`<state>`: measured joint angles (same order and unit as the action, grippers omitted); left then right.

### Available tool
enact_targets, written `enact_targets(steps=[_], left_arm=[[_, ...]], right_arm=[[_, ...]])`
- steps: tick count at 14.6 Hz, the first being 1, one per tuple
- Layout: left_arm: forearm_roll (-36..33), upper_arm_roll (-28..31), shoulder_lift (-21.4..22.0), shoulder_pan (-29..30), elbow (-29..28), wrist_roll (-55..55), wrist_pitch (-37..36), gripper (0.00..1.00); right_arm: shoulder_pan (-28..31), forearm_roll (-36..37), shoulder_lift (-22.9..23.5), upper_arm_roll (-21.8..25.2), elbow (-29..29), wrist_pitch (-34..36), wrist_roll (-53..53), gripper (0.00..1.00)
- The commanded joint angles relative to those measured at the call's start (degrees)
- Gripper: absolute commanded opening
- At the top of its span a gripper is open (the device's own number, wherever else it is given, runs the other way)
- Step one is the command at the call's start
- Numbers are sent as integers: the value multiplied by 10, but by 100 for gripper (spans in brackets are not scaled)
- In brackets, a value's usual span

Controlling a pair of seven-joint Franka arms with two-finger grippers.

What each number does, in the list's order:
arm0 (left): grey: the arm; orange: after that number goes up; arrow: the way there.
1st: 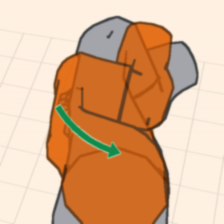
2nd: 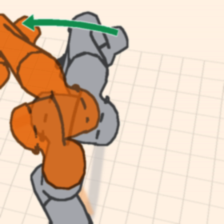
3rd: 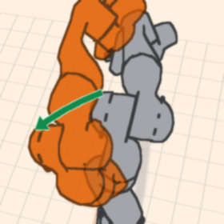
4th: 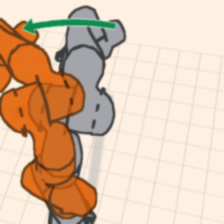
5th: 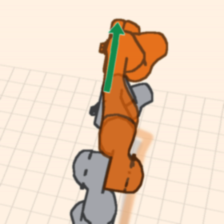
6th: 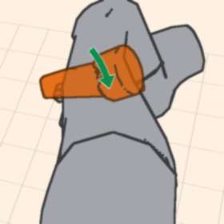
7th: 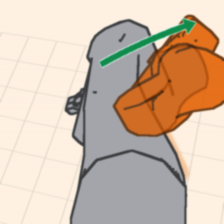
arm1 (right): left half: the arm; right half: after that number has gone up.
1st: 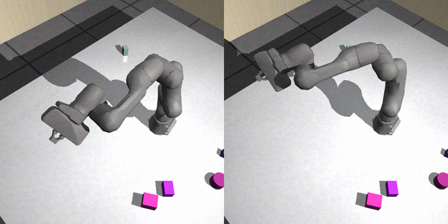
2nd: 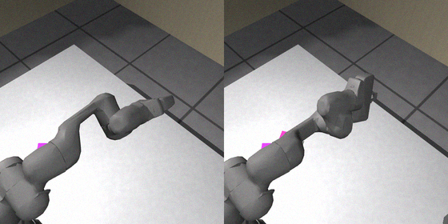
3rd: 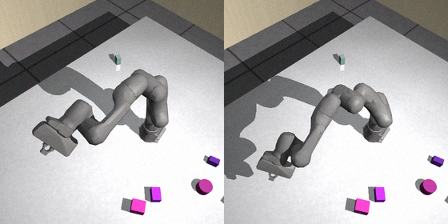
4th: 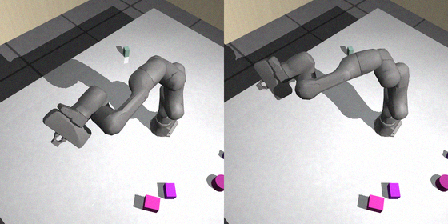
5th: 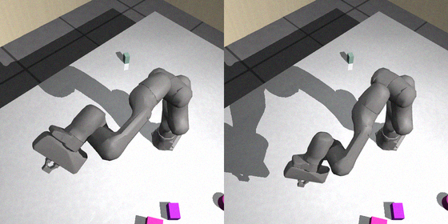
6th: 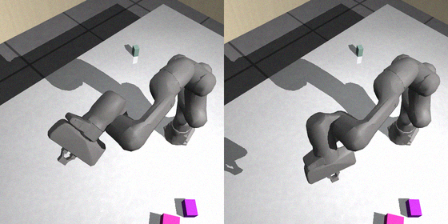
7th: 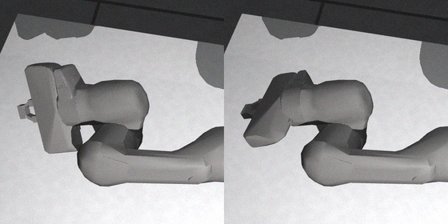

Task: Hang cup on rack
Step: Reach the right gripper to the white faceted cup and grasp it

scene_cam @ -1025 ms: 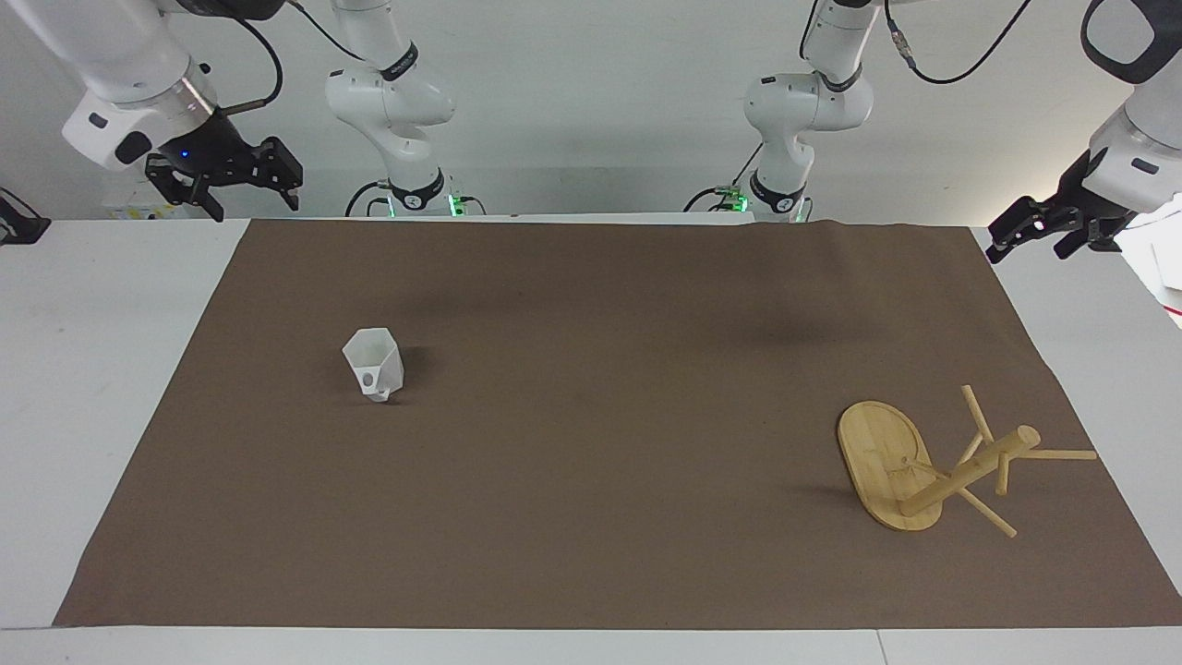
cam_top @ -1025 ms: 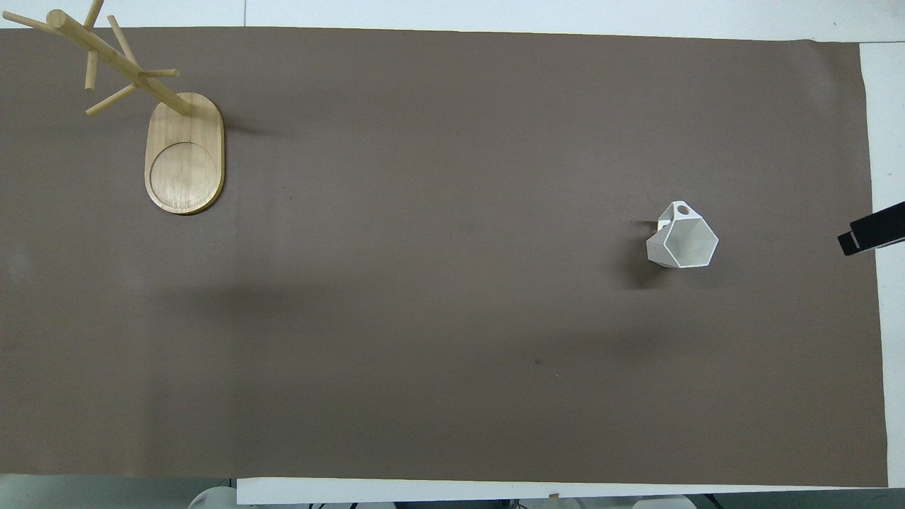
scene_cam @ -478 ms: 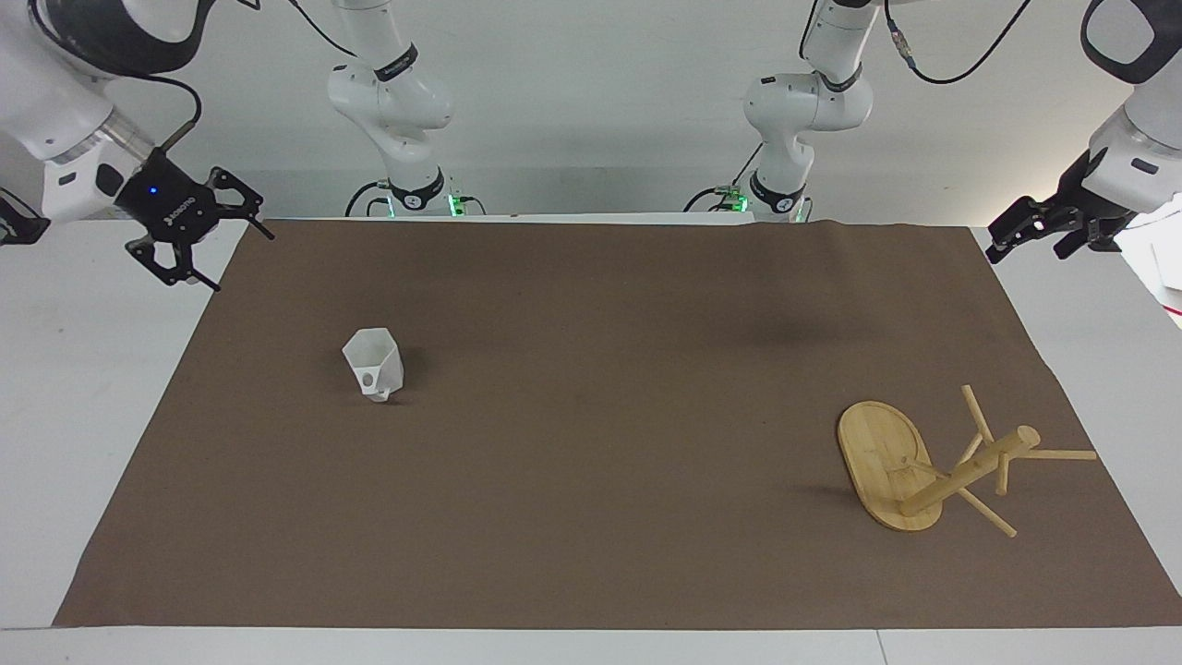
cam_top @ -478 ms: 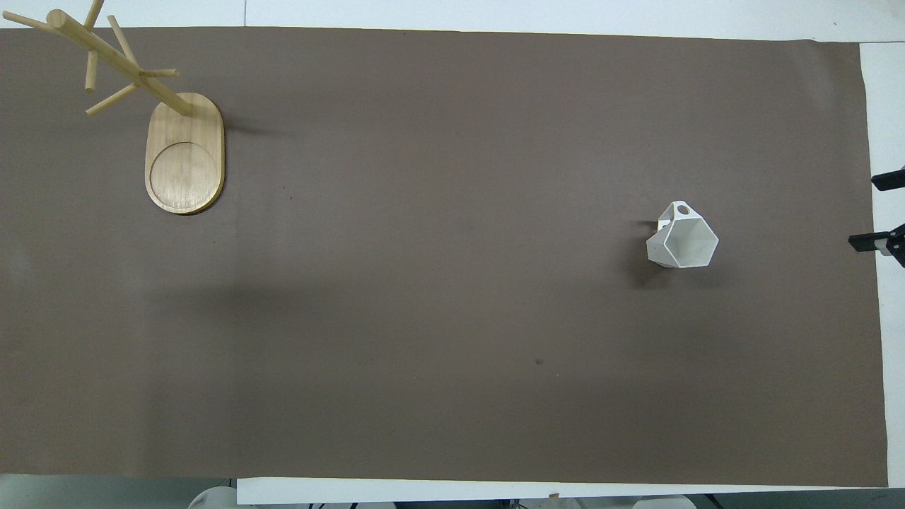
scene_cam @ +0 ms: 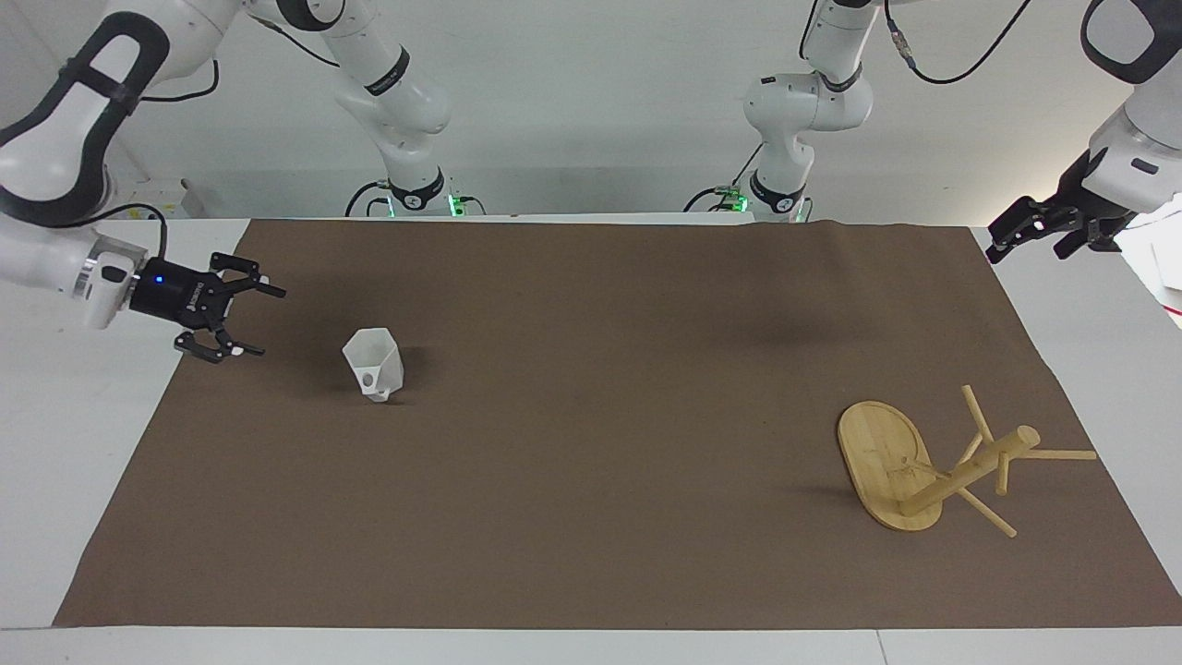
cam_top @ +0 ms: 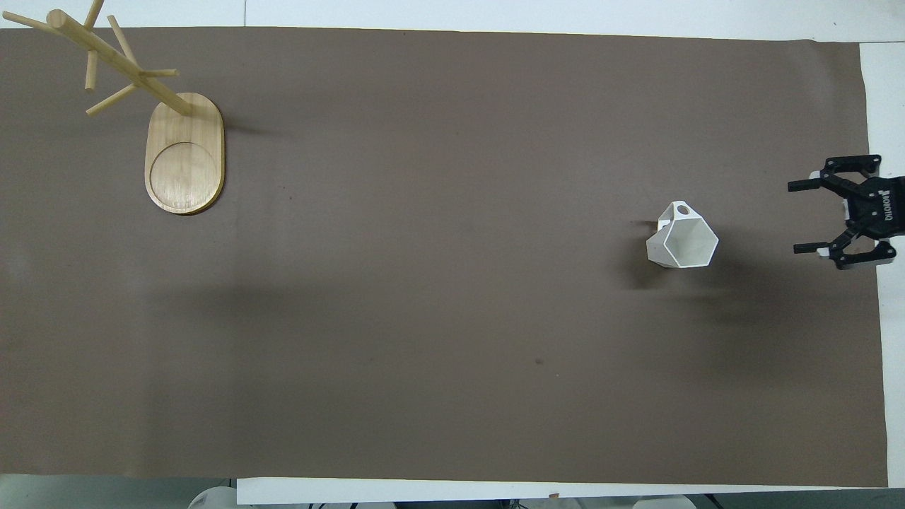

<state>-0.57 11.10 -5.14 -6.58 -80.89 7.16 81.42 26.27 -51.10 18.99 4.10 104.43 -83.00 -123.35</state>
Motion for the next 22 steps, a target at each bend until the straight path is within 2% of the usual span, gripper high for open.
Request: enact_targets(steps=[1, 6, 8, 18, 22], left_arm=[[-8, 0, 19, -4, -23, 0, 8, 100], [-8, 0, 18, -4, -23, 0, 8, 100], [-8, 0, 18, -4, -23, -1, 8, 100], [-8, -2, 19, -6, -23, -3, 5, 100], [-8, -4, 20, -9, -23, -2, -17, 100]], right_arm=[[14, -46, 28, -5, 46, 2, -102, 99], [21, -64, 128, -9, 10, 6, -169, 99], [17, -82, 144, -9, 12, 6, -193, 99], [-29, -97, 141, -10, 49, -11, -239, 99], [-49, -113, 137, -10, 64, -13, -249, 99]])
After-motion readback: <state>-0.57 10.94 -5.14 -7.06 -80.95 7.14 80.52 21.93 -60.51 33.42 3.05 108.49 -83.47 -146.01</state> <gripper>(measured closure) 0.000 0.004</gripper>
